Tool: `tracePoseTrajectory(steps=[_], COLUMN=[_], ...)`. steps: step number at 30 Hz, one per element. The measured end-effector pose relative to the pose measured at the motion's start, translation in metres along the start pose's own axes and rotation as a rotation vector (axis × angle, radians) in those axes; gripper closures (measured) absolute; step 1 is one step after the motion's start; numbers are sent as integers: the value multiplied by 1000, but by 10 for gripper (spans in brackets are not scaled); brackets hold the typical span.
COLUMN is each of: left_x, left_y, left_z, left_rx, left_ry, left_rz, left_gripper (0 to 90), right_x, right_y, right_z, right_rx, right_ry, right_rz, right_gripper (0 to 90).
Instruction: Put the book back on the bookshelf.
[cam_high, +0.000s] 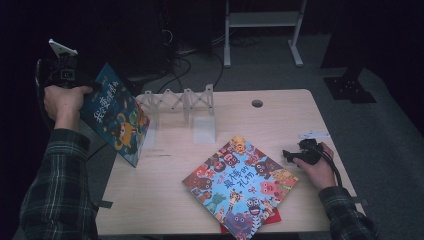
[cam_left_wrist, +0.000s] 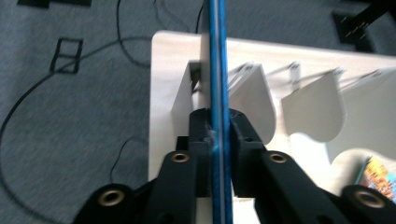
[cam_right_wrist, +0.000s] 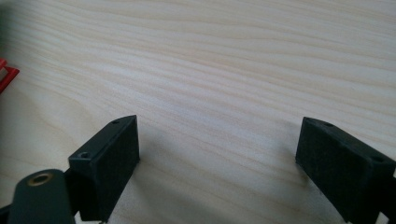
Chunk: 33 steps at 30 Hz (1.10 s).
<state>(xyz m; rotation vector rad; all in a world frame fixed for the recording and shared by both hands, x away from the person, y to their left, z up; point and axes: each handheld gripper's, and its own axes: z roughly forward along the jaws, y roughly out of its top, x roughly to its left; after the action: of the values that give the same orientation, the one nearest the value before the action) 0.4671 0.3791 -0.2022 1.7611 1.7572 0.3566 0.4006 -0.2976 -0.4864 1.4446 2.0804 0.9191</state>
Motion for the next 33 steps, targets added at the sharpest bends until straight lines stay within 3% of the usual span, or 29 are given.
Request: tracePoseTrajectory(steps=[7, 12, 16, 22, 29, 33], left_x=[1, -2, -1, 3, 1, 3], left_y=[-3, -5, -5, -8, -10, -12], left_z=[-2, -6, -10, -17, -29, -34], left_rx=[-5, -13, -31, -65, -124, -174], left_ry=[-13, -14, -27, -39, -47, -95], left_rz=[10, 56, 65, 69, 113, 114], left_gripper=[753, 722, 721, 698, 687, 689], right_x=[0, 0, 0, 0, 0, 0], right_y=[0, 0, 0, 0, 0, 0], right_z=[0, 0, 0, 0, 0, 0], right_rx=[0, 0, 1, 1, -2, 0], right_ry=[0, 0, 0, 0, 0, 0], right_rz=[0, 0, 1, 1, 1, 0], right_gripper=[122, 122, 122, 122, 122, 122])
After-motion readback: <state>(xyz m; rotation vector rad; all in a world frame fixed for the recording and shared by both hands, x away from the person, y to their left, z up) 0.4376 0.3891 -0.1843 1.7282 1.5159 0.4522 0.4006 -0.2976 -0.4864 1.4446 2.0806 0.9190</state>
